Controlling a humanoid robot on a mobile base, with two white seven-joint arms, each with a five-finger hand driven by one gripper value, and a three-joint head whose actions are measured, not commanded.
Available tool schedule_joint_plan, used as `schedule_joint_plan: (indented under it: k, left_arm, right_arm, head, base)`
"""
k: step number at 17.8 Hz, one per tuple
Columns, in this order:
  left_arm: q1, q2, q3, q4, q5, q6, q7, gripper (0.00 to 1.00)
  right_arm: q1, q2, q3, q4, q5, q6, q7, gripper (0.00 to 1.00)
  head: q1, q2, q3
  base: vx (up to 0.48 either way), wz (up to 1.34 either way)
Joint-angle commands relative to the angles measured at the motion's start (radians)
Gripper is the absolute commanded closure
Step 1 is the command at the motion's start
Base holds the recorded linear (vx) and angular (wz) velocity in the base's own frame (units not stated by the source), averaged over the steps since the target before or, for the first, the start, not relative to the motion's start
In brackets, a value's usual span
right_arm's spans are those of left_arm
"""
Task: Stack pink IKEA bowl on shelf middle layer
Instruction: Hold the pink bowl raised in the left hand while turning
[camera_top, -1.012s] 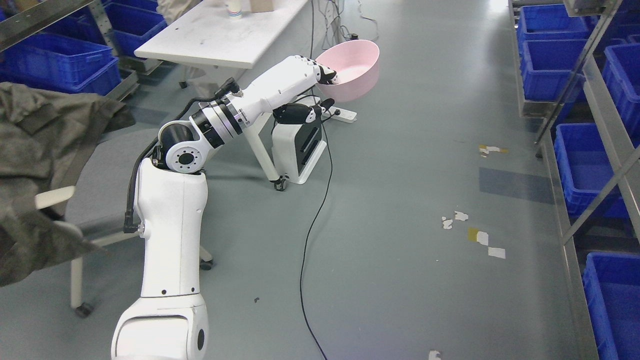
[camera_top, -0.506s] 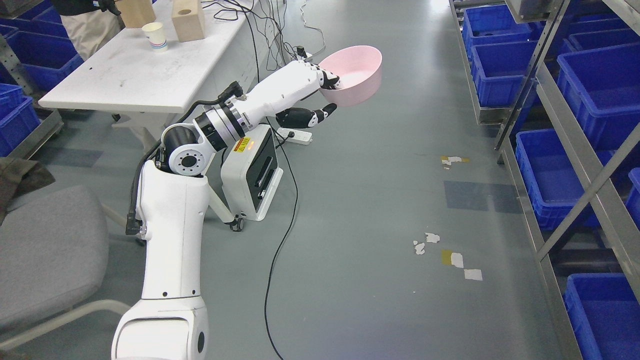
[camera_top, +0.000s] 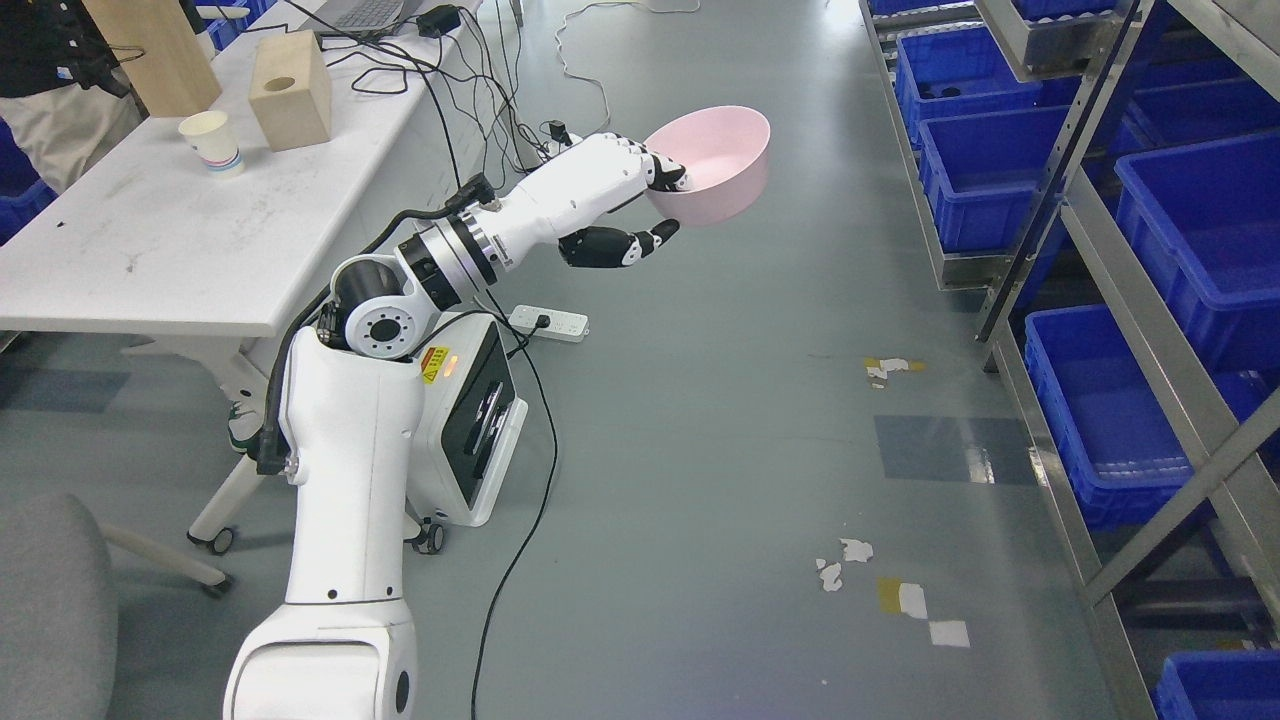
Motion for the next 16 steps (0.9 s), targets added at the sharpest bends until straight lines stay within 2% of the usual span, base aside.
schedule_joint_plan:
  k: [1, 9, 16]
  left_arm:
    - [-0.003, 0.017, -0.026, 0.000, 0.001, 0.000, 0.000, 0.97]
    - [-0.011, 0.017, -0.043, 0.000, 0.001, 0.000, 0.000, 0.97]
    - [-0.002, 0.017, -0.197, 0.000, 0.001, 0.000, 0.002, 0.97]
  right_arm:
    - [0.023, -0.017, 0.000, -0.017, 0.000, 0.000, 0.001, 0.00]
    - [0.023, -0.017, -0.001, -0.017, 0.000, 0.000, 0.001, 0.00]
    - [0.023, -0.017, 0.000, -0.017, 0.000, 0.000, 0.001, 0.00]
  head:
    - [0.0000, 0.000, 0.000]
    - [0.0000, 0.000, 0.000]
    - [0.0000, 0.000, 0.000]
  base:
    - [0.386, -0.02]
    - [0.283, -0.08]
    - [0.178, -0.78]
